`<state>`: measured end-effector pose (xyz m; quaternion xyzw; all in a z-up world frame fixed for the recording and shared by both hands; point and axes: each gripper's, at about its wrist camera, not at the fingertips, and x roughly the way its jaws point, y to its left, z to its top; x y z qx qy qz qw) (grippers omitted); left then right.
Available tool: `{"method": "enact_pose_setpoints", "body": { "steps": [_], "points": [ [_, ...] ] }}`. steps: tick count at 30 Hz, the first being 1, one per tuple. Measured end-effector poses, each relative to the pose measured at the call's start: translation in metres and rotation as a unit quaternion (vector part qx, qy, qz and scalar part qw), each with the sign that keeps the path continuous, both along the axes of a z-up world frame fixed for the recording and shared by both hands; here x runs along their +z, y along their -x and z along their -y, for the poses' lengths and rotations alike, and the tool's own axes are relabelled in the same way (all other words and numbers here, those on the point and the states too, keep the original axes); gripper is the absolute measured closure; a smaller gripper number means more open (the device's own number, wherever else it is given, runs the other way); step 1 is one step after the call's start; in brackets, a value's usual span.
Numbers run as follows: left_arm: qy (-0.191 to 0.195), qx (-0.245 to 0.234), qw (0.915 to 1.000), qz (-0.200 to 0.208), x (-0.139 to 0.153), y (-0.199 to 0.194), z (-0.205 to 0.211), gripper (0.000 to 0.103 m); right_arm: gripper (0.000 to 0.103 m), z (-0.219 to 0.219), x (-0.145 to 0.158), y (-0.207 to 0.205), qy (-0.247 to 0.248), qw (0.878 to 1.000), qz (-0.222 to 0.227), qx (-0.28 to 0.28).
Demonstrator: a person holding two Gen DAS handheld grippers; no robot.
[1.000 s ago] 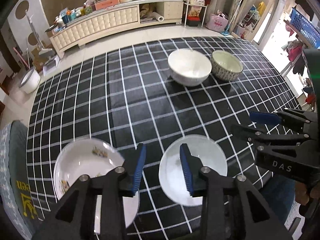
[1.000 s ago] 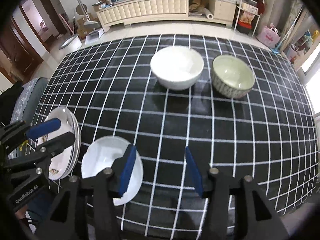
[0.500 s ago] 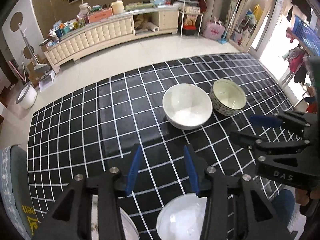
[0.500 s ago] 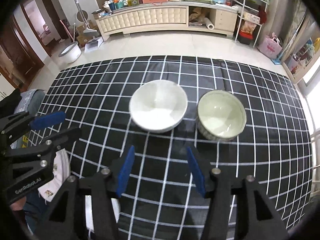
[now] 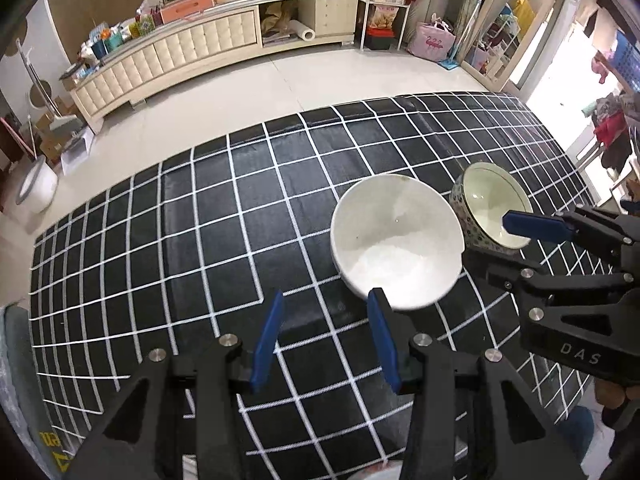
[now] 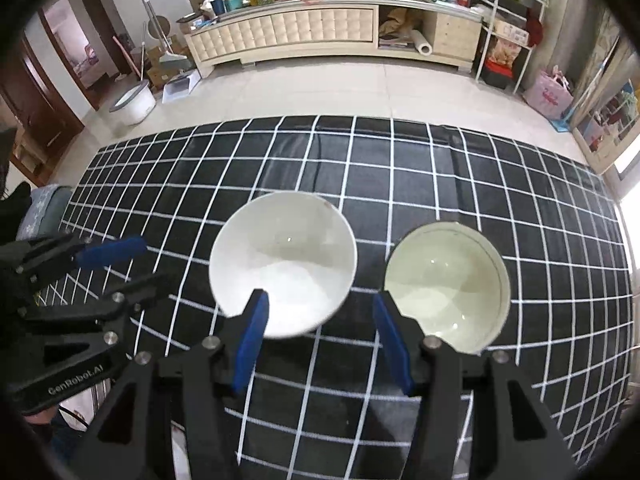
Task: Organize plates and bowls
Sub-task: 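Grasp the rim of the plain white bowl with the right gripper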
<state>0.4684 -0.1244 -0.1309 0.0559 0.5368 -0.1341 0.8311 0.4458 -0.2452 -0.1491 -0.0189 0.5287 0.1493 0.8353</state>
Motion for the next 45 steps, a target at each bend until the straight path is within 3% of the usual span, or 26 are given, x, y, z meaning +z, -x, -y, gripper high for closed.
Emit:
{"method": "enact_pose_setpoints", "body": {
  "steps": [2, 10, 14, 18, 26, 34, 39, 45],
  "points": [
    [0.008, 0.002, 1.0000, -0.004, -0.003, -0.005, 0.001, 0.062, 0.044, 0.001, -0.003, -0.004, -0.001, 1.000, 0.000, -0.003],
    [0.004, -0.011, 0.9999, -0.001, -0.017, -0.018, 0.007, 0.065, 0.071, 0.001, -0.016, -0.016, 0.008, 1.000, -0.007, 0.018],
    [0.006, -0.018, 0.9998, -0.009, -0.024, -0.022, 0.010, 0.074, 0.072, 0.002, -0.025, -0.022, 0.011, 1.000, -0.014, 0.019],
    [-0.008, -0.022, 0.9996, -0.013, -0.032, -0.026, 0.012, 0.074, 0.072, 0.003, -0.033, -0.026, 0.018, 1.000, -0.022, 0.011],
    [0.017, -0.026, 0.9988, -0.036, -0.046, -0.038, 0.012, 0.077, 0.081, 0.001, -0.036, -0.031, 0.018, 1.000, -0.022, 0.010],
    [-0.002, -0.036, 0.9984, -0.044, -0.052, -0.041, 0.020, 0.083, 0.086, -0.001, -0.048, -0.038, 0.025, 0.999, -0.030, 0.018],
    [-0.006, -0.037, 0.9981, -0.049, -0.054, -0.044, 0.021, 0.083, 0.088, -0.004, -0.047, -0.035, 0.037, 0.999, -0.021, 0.015],
    [-0.012, -0.040, 0.9974, -0.059, -0.054, -0.039, 0.018, 0.089, 0.092, -0.005, -0.031, -0.020, 0.018, 1.000, -0.005, 0.000]
  ]
}}
